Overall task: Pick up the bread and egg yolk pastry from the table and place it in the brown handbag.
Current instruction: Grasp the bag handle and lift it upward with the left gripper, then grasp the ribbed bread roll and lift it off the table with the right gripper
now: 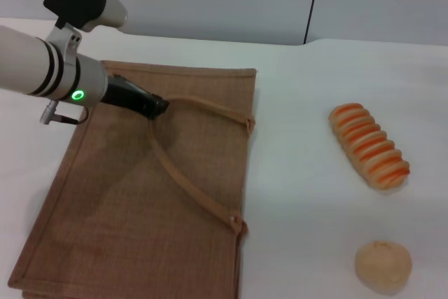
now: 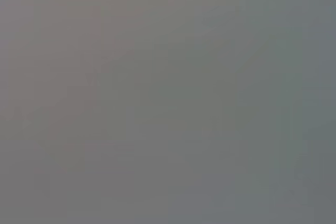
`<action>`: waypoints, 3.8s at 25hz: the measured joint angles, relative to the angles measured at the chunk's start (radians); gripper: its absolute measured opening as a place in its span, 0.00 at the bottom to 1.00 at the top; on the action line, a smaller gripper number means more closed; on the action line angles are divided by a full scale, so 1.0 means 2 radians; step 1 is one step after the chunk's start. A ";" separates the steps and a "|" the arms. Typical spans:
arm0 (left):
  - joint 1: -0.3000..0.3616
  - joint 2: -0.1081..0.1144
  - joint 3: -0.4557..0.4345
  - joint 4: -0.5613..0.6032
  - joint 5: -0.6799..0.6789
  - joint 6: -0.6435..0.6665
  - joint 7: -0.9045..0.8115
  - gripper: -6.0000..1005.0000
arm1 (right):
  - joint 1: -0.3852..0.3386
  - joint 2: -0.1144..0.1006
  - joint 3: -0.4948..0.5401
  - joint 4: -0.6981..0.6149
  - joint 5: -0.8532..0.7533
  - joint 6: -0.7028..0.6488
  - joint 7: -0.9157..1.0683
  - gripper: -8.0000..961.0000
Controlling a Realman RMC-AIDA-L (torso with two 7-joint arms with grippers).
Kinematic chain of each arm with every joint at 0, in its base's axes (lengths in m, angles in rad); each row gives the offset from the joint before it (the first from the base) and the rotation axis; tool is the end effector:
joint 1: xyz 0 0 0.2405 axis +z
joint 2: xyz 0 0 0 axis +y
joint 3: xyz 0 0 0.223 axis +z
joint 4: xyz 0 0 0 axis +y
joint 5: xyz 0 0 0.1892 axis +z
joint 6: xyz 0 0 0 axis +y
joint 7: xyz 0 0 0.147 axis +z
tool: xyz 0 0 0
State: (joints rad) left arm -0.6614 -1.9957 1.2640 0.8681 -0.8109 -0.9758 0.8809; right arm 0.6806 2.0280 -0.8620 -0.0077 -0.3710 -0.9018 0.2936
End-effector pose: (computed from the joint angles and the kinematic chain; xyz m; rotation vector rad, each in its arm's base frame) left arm -0.2142 0.3854 0.0153 -2.4036 -0.8795 0.0872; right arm 0.2946 0.3806 0.0542 -1.4770 0.7157 0.6175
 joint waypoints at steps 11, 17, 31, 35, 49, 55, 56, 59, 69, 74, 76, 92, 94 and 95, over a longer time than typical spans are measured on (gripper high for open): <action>0.004 -0.009 0.000 0.033 -0.001 0.011 0.019 0.12 | 0.003 0.000 0.000 0.002 -0.002 0.009 0.000 0.79; 0.015 -0.011 0.000 0.113 -0.001 -0.017 0.014 0.12 | 0.001 0.000 -0.004 0.001 -0.003 0.009 -0.003 0.80; 0.035 -0.011 -0.032 0.321 -0.001 -0.117 -0.032 0.12 | -0.001 0.002 -0.006 0.006 -0.004 0.008 -0.039 0.80; 0.034 -0.012 -0.034 0.367 -0.001 -0.141 -0.049 0.12 | -0.001 0.002 -0.006 0.006 -0.004 0.009 -0.039 0.80; 0.031 -0.012 -0.055 0.434 -0.015 -0.192 -0.062 0.12 | -0.002 0.003 -0.082 0.013 -0.046 -0.015 0.001 0.80; 0.034 -0.005 -0.064 0.435 -0.010 -0.201 -0.064 0.12 | -0.013 -0.001 -0.092 0.026 -0.160 -0.113 0.079 0.80; 0.034 -0.005 -0.067 0.435 -0.009 -0.203 -0.064 0.12 | -0.016 -0.001 -0.092 0.026 -0.173 -0.127 0.083 0.80; 0.035 -0.002 -0.072 0.435 -0.008 -0.208 -0.064 0.12 | -0.021 -0.005 -0.092 0.025 -0.225 -0.150 0.117 0.80; 0.036 0.003 -0.074 0.437 -0.008 -0.212 -0.067 0.12 | -0.021 -0.051 -0.094 0.002 -0.406 -0.183 0.297 0.80; 0.037 0.003 -0.077 0.441 -0.004 -0.212 -0.066 0.12 | -0.029 -0.054 -0.099 -0.068 -0.511 -0.151 0.404 0.80; 0.037 0.003 -0.077 0.442 -0.003 -0.212 -0.066 0.12 | -0.037 -0.050 -0.098 -0.109 -0.558 -0.139 0.454 0.80; 0.042 0.000 -0.077 0.429 0.000 -0.206 -0.062 0.12 | -0.121 0.000 -0.087 -0.421 -0.797 -0.131 0.711 0.80; 0.042 0.001 -0.077 0.427 0.000 -0.206 -0.062 0.12 | -0.119 0.001 -0.090 -0.435 -0.825 -0.140 0.737 0.80; 0.042 0.001 -0.077 0.427 0.000 -0.206 -0.062 0.12 | -0.117 0.001 -0.091 -0.441 -0.838 -0.144 0.748 0.80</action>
State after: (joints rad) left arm -0.5782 -1.9933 1.1090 1.7224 -0.8114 -1.3881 0.7561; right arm 0.4465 2.0303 -1.0438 -0.8894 -2.0472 -1.1890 1.7905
